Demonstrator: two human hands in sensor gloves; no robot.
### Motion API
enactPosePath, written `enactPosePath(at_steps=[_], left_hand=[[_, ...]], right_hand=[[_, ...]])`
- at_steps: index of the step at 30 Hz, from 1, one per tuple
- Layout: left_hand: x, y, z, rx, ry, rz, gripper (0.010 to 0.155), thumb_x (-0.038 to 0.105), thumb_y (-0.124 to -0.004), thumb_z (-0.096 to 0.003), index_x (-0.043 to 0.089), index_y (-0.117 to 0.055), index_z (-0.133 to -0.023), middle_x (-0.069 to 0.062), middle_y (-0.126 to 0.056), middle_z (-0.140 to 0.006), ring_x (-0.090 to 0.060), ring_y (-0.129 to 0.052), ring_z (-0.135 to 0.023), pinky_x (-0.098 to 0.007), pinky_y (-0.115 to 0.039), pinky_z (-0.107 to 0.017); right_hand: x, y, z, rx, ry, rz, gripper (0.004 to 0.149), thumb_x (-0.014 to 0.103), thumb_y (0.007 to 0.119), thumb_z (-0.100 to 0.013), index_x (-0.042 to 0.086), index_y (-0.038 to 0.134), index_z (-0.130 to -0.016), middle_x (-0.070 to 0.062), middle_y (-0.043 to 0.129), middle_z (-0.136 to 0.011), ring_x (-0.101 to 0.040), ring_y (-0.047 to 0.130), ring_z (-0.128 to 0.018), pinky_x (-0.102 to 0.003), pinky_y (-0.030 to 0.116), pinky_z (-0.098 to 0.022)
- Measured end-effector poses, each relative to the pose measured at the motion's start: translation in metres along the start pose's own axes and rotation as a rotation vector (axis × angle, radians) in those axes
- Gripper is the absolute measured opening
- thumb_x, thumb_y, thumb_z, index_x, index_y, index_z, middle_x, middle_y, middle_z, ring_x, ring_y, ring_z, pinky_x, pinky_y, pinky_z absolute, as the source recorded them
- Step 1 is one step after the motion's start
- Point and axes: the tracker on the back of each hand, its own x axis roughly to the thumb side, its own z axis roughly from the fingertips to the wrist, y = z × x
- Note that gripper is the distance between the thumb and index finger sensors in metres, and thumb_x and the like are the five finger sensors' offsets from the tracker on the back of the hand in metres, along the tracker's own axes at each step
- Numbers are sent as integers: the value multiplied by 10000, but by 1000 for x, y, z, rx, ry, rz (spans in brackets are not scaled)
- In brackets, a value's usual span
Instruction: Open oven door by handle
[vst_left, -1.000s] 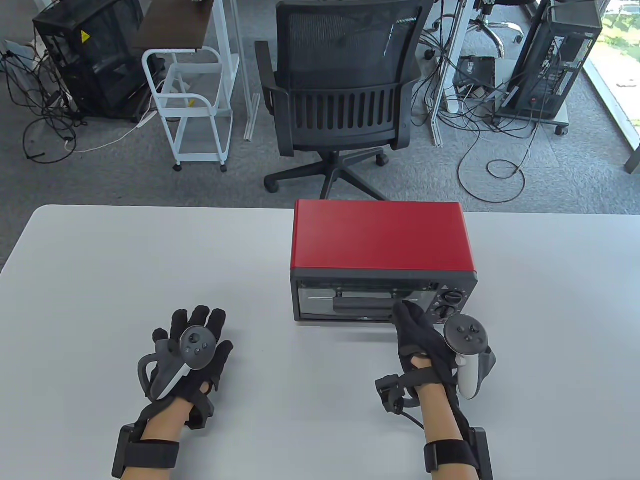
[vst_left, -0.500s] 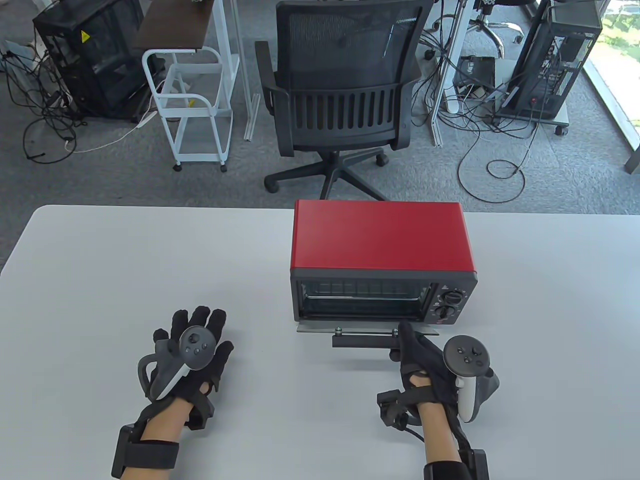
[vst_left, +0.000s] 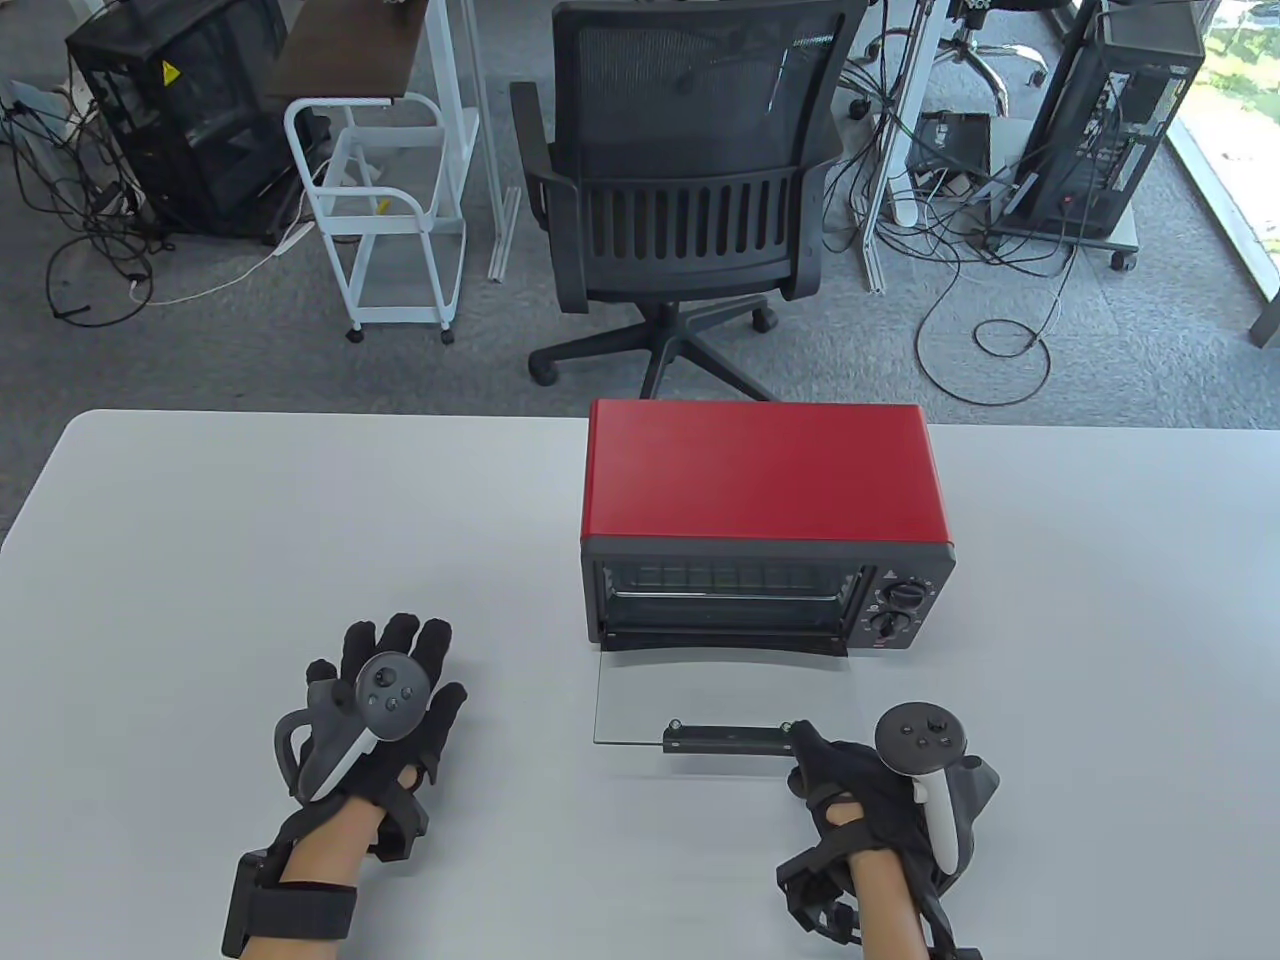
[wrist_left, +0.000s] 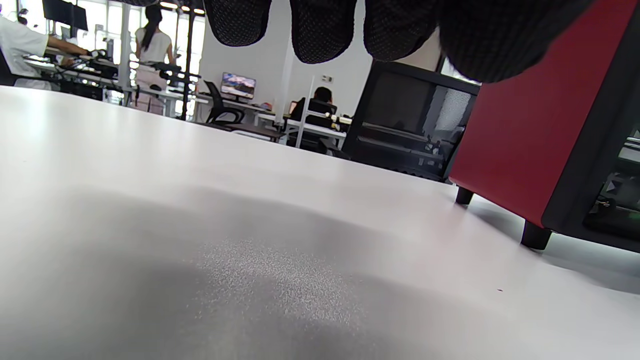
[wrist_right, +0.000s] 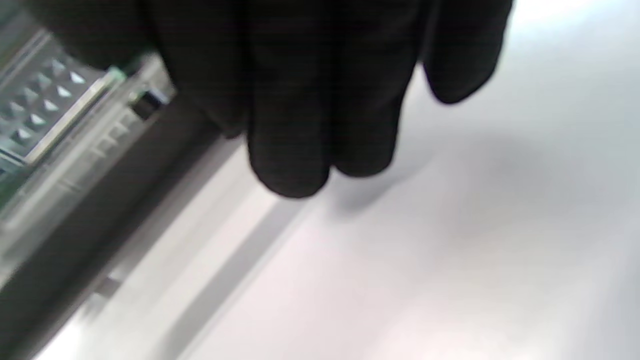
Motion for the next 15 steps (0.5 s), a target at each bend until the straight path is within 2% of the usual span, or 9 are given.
enactPosePath(at_steps=[3,7,15], left_hand=[[0,0,1,-3,2,1,683,603,-667,-445,459,-449,-1076,66,-417,-1228,-397,-393,-1197,-749,-352,-739],[-1,0,0,-10,4,10,685,606,-670,-443,461,-449,-1075,68,-419,-1227,-397,-395,-1197,-748,-357,-739],[-2,1,1,-17,16,8,684,604,-669,-445,459,-447,-1077,64,-414,-1229,-400,-389,-1196,-748,-354,-739]], right_hand=[[-3,4,-3,25,23,48,549,680,678,-429,317,866,-796,67,1094,-699,-183,1022,-726,-495,746,-626],[-4,8,-8,82,44,138,550,671,694,-431,288,899,-768,85,1135,-591,-147,1083,-594,-455,798,-577],[3,13,-16,98,79,263,509,675,739,-417,310,957,-695,115,1166,-451,-116,1125,-452,-420,832,-537]])
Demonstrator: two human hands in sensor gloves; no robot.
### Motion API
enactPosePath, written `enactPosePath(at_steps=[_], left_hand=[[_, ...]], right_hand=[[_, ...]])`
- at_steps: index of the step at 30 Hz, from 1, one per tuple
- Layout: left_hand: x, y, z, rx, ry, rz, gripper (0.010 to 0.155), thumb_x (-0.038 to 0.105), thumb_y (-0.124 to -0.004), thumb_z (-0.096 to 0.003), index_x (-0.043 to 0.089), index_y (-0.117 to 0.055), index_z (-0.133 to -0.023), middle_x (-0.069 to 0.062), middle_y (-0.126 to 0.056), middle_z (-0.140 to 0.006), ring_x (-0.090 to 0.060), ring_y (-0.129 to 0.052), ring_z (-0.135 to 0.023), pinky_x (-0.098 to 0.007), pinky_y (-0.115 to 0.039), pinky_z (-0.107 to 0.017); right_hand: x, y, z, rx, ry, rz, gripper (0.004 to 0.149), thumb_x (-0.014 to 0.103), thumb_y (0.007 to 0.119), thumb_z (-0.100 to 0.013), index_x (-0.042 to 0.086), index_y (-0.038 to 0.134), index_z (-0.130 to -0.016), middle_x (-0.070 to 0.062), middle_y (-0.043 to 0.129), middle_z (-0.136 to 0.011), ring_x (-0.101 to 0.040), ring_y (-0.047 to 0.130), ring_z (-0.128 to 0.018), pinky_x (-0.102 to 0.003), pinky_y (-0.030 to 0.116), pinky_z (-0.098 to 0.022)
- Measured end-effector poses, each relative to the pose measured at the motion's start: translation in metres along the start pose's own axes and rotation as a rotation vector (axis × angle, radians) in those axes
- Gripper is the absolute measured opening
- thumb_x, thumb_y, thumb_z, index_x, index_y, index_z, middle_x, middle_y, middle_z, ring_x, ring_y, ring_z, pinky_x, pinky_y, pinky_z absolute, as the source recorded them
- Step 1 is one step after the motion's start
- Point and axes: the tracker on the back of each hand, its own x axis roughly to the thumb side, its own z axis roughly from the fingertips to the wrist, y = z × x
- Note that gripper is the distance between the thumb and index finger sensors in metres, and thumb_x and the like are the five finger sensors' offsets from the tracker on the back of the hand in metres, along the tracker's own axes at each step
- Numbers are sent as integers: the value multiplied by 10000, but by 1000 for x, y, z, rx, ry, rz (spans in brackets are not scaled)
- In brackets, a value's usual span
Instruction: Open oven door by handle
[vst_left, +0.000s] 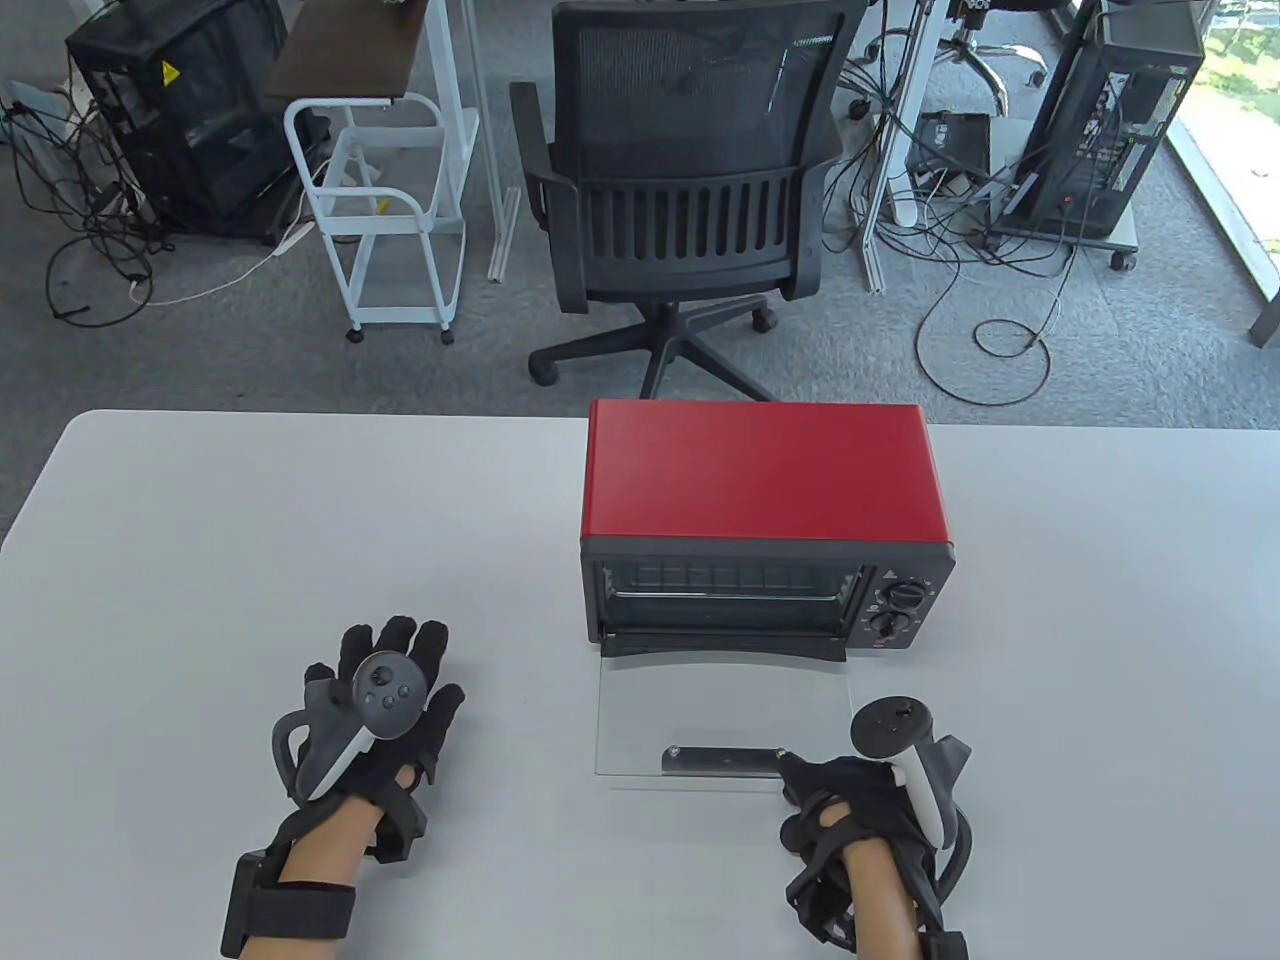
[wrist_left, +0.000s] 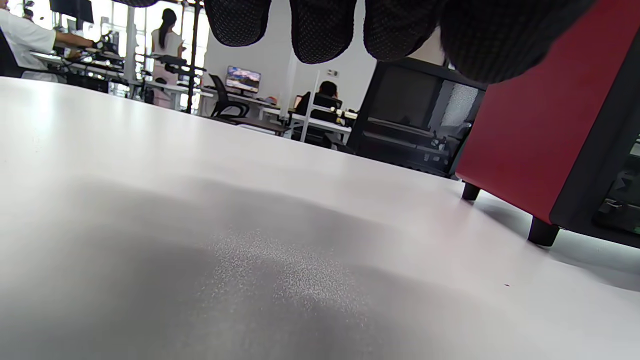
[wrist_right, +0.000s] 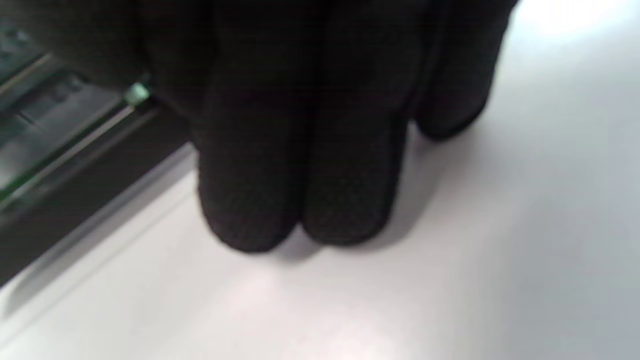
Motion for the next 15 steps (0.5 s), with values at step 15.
enactPosePath(at_steps=[15], left_hand=[[-2,0,1,-11,12,-7,685,604,-668,-446,456,-450,-1078,62,-413,-1229,-402,-385,-1196,-748,-350,-739]], right_hand=[[1,-18,0,89,-52,192,485,669,767,-414,304,1010,-621,138,1165,-375,-112,1132,-412,-419,835,-532]])
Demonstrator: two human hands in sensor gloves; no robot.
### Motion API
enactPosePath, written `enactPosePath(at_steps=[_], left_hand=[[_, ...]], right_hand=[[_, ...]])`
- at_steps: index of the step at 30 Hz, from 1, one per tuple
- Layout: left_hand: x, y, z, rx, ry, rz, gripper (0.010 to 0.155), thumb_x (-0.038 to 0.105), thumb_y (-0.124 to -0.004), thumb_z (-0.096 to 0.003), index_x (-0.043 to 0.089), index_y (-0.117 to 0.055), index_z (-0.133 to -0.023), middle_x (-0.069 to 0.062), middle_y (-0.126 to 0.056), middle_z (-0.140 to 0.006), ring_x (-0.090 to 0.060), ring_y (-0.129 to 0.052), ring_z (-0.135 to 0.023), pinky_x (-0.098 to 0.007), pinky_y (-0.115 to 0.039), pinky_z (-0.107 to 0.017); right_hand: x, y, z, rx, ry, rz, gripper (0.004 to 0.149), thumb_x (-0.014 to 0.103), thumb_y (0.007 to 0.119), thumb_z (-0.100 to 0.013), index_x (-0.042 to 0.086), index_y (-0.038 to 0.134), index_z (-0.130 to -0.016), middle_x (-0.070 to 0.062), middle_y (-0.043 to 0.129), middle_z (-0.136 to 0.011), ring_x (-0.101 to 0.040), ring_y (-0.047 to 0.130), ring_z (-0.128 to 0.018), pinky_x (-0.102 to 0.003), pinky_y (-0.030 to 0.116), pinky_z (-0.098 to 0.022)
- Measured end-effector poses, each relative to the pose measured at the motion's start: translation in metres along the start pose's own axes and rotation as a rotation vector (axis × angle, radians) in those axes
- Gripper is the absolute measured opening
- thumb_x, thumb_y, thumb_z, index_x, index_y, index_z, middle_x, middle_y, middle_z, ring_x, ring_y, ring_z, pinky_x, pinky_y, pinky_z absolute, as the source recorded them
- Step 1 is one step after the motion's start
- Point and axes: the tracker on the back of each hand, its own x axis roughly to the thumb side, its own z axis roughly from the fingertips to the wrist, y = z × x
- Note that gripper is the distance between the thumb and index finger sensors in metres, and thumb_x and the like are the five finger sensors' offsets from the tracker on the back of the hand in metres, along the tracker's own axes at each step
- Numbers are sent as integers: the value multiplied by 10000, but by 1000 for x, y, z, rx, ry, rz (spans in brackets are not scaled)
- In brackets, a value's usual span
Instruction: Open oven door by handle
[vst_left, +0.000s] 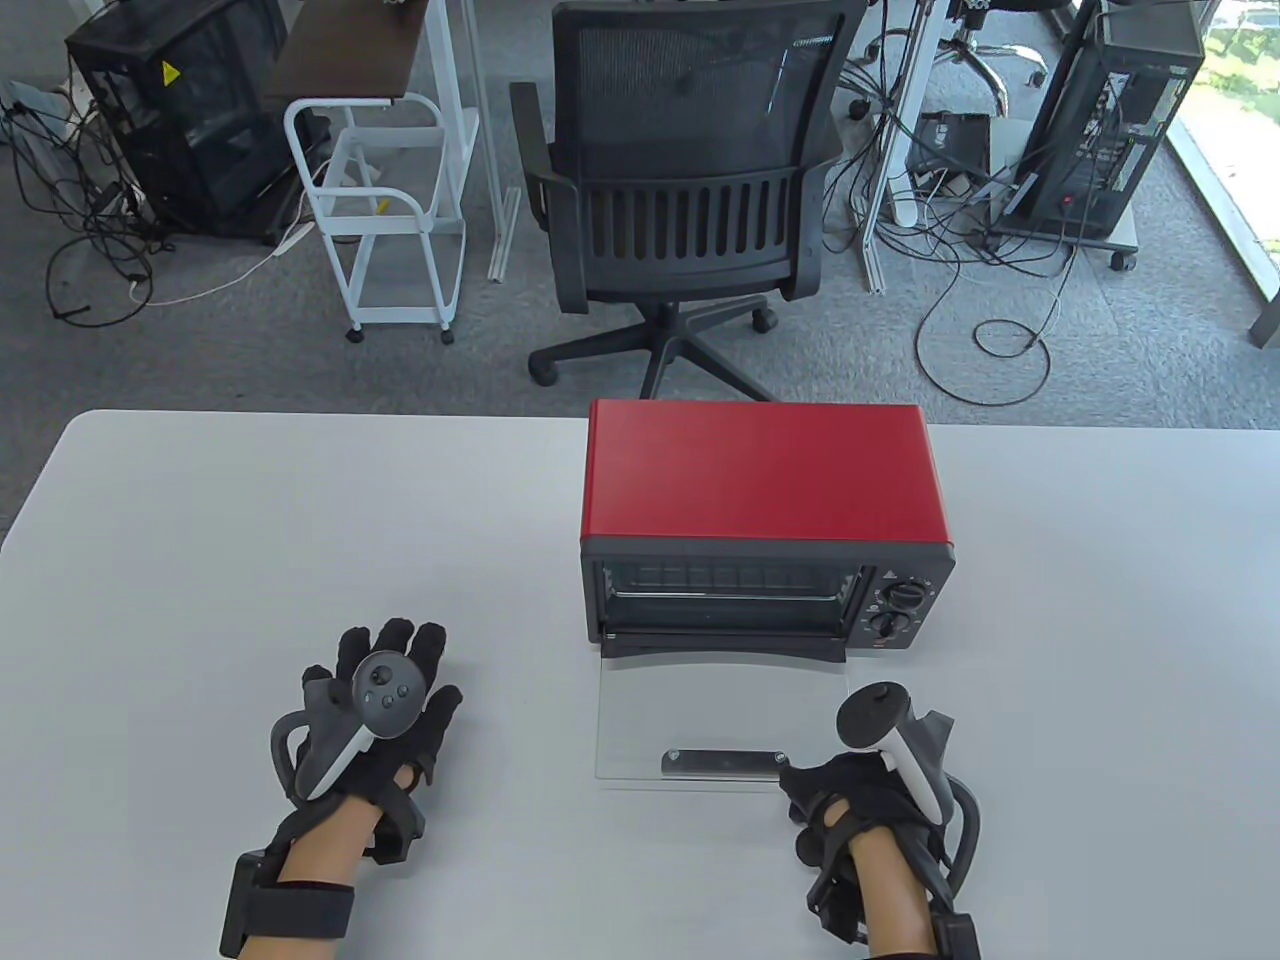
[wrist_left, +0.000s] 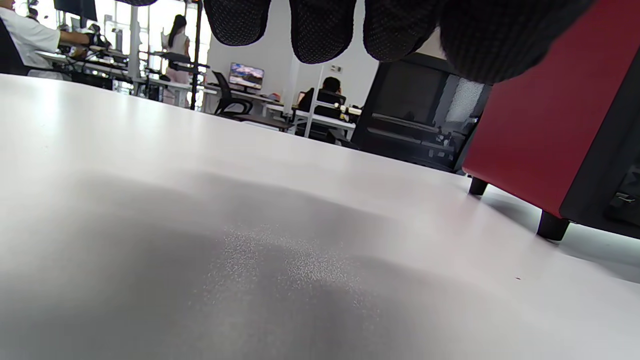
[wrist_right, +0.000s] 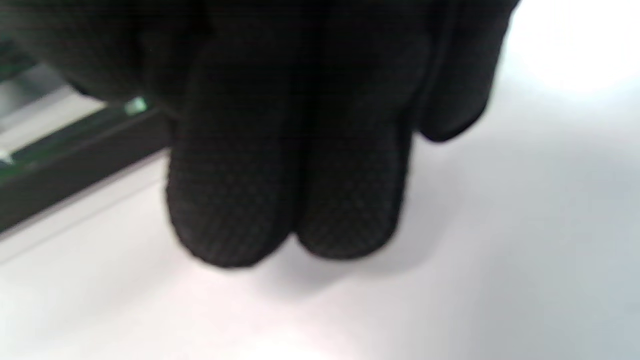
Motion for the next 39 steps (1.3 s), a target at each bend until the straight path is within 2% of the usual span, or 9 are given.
enactPosePath(at_steps=[1,3,8,11,13,16,19,23,39], left_hand=[[0,0,0,0,2,0,685,603,-669,-446,456,-450,-1078,63,-414,-1229,-402,-384,-1196,-750,-348,-738],[-1,0,-1,-1,9,0,684,603,-669,-446,458,-450,-1077,64,-413,-1230,-400,-382,-1198,-750,-343,-739],[-3,1,-2,4,22,-2,685,600,-670,-447,457,-447,-1079,63,-404,-1232,-400,-367,-1200,-753,-327,-740],[-3,3,-1,14,25,1,685,599,-671,-447,460,-445,-1079,64,-400,-1233,-401,-362,-1201,-755,-319,-740],[-2,5,-1,27,25,-1,683,596,-671,-449,459,-445,-1078,64,-395,-1233,-400,-355,-1202,-755,-312,-741],[1,4,0,31,17,-24,688,597,-671,-448,462,-434,-1079,66,-388,-1234,-399,-351,-1203,-756,-306,-741],[5,5,1,42,8,-41,695,596,-671,-449,459,-421,-1082,67,-375,-1236,-399,-340,-1204,-758,-297,-740],[8,7,3,61,-1,-54,696,594,-672,-450,461,-415,-1083,69,-365,-1238,-399,-326,-1206,-760,-281,-741],[9,7,4,68,16,-109,699,592,-673,-450,461,-408,-1083,70,-353,-1239,-396,-319,-1207,-762,-265,-741]], right_hand=[[-7,-7,2,42,4,24,492,665,760,-419,296,1004,-632,131,1163,-393,-120,1128,-429,-429,825,-542],[-19,-22,7,-7,24,72,518,660,732,-431,277,983,-671,109,1153,-451,-145,1113,-486,-452,802,-562],[-44,-58,17,-358,97,97,594,680,709,-422,319,818,-881,61,1035,-788,-219,992,-765,-519,716,-646],[-50,-69,16,-438,78,79,685,718,662,-419,413,568,-1026,54,714,-1105,-288,788,-977,-581,620,-705],[-49,-73,15,-501,38,40,739,739,644,-420,460,410,-1063,69,493,-1201,-312,616,-1078,-622,536,-737],[-41,-73,12,-590,-36,49,785,752,627,-424,477,274,-1068,82,277,-1233,-318,407,-1141,-667,395,-754],[-28,-67,7,-710,-83,108,798,766,602,-429,482,212,-1065,100,211,-1228,-306,312,-1153,-676,343,-752],[-18,-53,-4,-765,-97,176,807,760,586,-441,423,197,-1063,151,216,-1208,-279,264,-1154,-671,318,-753],[-24,-30,-28,-613,-61,258,829,755,580,-429,412,168,-1061,184,267,-1204,-266,300,-1156,-662,345,-758]])
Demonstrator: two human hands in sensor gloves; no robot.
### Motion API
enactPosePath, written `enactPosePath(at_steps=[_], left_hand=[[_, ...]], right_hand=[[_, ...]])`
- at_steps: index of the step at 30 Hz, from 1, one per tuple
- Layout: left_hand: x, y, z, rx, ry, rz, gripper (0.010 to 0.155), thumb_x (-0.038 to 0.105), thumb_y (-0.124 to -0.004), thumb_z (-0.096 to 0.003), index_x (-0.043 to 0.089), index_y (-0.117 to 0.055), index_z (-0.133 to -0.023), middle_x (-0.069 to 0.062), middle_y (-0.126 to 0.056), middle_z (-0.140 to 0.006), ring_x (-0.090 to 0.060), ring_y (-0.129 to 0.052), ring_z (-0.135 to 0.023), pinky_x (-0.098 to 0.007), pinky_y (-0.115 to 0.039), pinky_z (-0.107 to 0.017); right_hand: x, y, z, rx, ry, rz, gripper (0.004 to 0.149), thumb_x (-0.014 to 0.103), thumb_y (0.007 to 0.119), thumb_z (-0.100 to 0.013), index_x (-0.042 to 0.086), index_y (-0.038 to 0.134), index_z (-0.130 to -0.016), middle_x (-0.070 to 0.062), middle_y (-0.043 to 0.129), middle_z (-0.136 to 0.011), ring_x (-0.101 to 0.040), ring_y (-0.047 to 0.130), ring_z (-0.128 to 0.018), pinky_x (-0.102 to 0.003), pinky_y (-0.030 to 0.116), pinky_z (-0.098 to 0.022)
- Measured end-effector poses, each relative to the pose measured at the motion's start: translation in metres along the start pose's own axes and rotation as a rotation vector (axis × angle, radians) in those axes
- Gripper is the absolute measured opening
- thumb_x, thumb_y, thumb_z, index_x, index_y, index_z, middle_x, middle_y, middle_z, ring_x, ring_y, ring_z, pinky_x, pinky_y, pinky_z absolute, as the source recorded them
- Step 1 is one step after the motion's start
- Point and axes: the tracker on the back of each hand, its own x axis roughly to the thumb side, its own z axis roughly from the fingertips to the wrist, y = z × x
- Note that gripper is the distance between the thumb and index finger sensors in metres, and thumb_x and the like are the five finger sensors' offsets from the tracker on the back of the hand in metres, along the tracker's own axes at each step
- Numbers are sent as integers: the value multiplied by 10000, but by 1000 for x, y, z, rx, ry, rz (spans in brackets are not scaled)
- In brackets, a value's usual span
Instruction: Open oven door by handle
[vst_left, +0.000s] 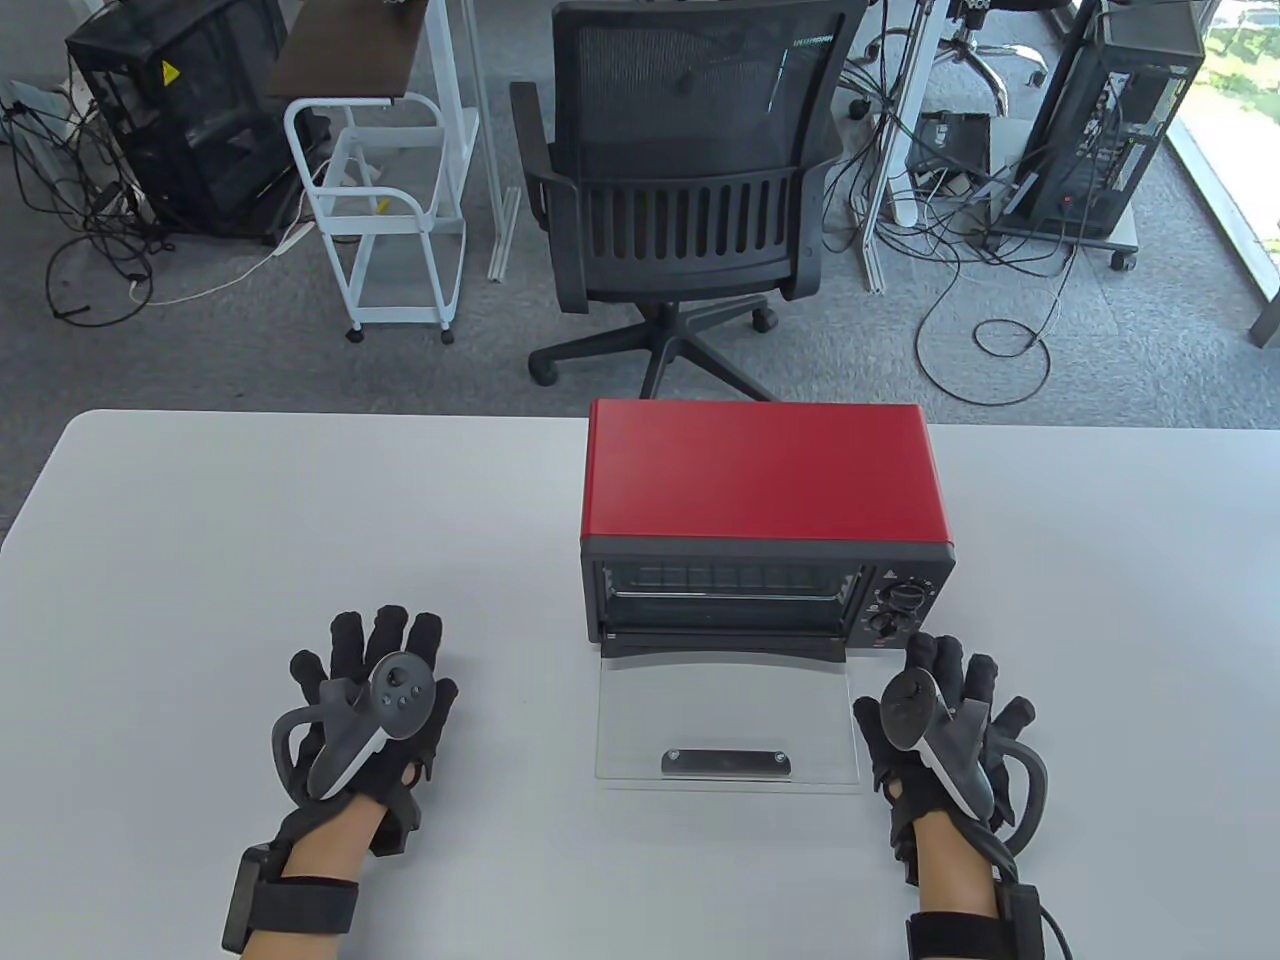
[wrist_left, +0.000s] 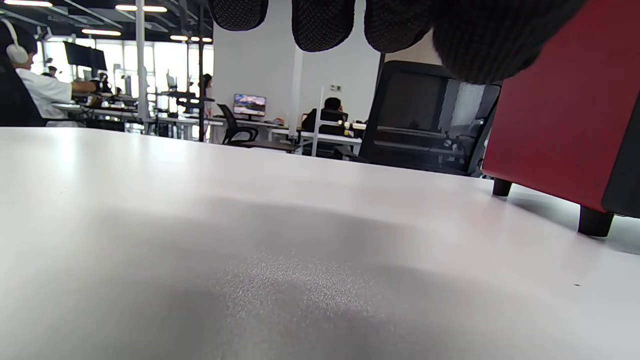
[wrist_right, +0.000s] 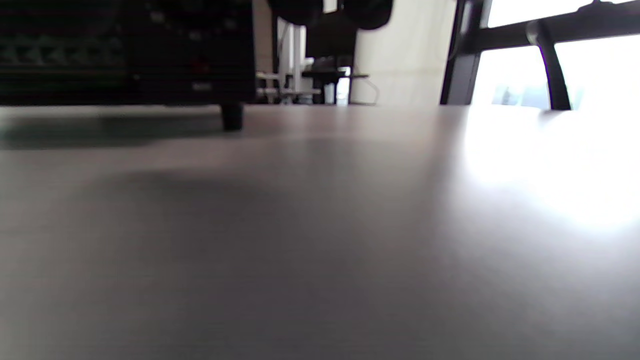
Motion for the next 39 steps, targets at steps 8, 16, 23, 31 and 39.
enactPosePath(at_steps=[8,16,23,31,39], left_hand=[[-1,0,-1,-8,6,-2,693,592,-672,-451,465,-412,-1081,71,-356,-1238,-396,-321,-1207,-761,-267,-742],[-2,1,-1,-2,-2,-14,694,597,-669,-450,465,-414,-1082,70,-362,-1238,-396,-324,-1207,-760,-279,-740],[-3,0,-2,-3,-5,-11,694,597,-669,-450,462,-416,-1082,67,-368,-1236,-397,-333,-1205,-760,-287,-739],[-4,-1,-3,-6,-4,-9,695,598,-668,-450,463,-414,-1082,69,-366,-1237,-395,-331,-1206,-758,-286,-741],[-5,-2,-4,-9,-1,-13,694,599,-667,-450,466,-411,-1081,69,-366,-1237,-397,-332,-1206,-759,-287,-740]], right_hand=[[0,2,0,25,-1,2,821,753,579,-428,425,171,-1060,186,278,-1204,-267,311,-1155,-659,353,-759],[-1,2,0,35,0,3,815,751,579,-428,430,177,-1060,189,287,-1205,-264,323,-1156,-657,363,-761],[-1,2,0,42,2,1,812,749,581,-428,428,183,-1059,180,291,-1206,-268,326,-1155,-657,364,-760],[0,3,0,45,-5,10,819,749,580,-428,425,179,-1064,187,292,-1204,-264,328,-1155,-655,366,-761],[0,3,0,49,-7,7,818,748,581,-427,425,182,-1065,189,294,-1204,-265,332,-1155,-656,369,-760]])
